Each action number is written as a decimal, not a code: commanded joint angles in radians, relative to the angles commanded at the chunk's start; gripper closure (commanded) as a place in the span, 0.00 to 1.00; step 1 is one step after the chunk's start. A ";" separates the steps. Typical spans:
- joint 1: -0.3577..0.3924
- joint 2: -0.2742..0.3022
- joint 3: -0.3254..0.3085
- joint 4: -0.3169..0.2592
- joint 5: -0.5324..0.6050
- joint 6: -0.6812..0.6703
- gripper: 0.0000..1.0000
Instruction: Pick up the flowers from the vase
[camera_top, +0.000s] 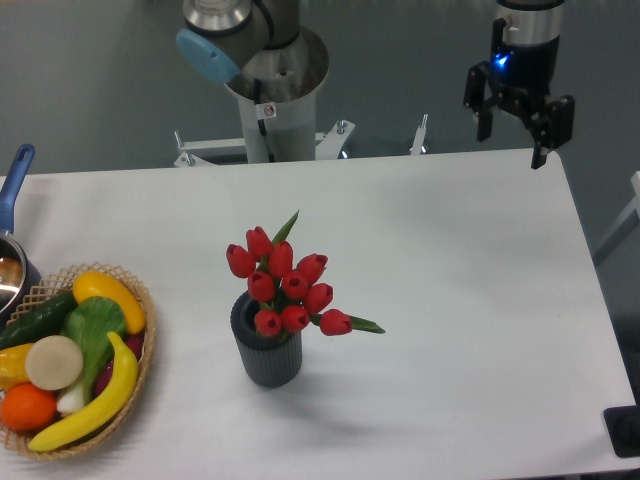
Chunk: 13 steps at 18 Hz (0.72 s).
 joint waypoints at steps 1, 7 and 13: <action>0.000 0.000 0.000 0.003 0.000 0.002 0.00; -0.012 0.000 -0.023 0.005 -0.023 -0.023 0.00; -0.017 -0.002 -0.058 0.006 -0.037 -0.130 0.00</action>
